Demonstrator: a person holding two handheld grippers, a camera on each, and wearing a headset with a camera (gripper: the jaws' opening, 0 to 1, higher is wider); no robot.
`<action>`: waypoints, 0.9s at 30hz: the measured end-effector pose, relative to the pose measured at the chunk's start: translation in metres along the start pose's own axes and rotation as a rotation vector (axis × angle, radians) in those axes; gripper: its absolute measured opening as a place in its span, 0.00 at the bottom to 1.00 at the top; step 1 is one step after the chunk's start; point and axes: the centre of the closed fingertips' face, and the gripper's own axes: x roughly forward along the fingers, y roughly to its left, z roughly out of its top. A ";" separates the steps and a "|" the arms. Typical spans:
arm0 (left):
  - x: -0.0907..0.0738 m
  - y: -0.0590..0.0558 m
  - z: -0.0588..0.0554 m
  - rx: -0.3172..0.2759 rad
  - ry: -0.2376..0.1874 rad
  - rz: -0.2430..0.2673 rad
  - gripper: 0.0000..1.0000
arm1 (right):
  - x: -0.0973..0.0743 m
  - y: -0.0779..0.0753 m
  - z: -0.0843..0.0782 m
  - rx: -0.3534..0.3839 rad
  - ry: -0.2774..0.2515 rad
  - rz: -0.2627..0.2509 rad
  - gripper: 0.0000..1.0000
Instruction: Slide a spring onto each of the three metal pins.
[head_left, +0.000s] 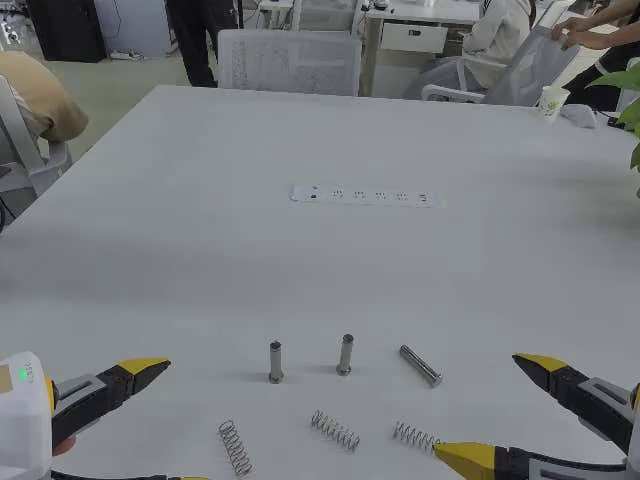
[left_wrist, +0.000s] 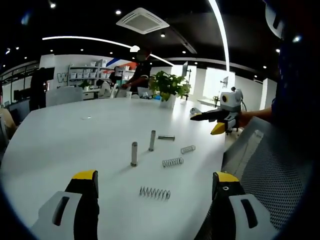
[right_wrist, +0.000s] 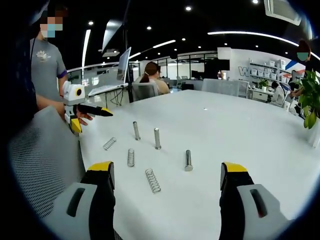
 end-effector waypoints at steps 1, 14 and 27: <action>0.000 0.000 0.000 0.000 0.000 0.000 0.92 | 0.000 0.000 0.000 -0.001 0.002 0.001 0.86; -0.001 0.002 0.000 -0.002 -0.001 0.005 0.92 | -0.001 -0.003 0.000 -0.004 0.010 -0.002 0.85; 0.000 0.002 0.001 -0.007 -0.006 0.004 0.91 | 0.001 -0.004 0.000 -0.013 0.020 -0.003 0.84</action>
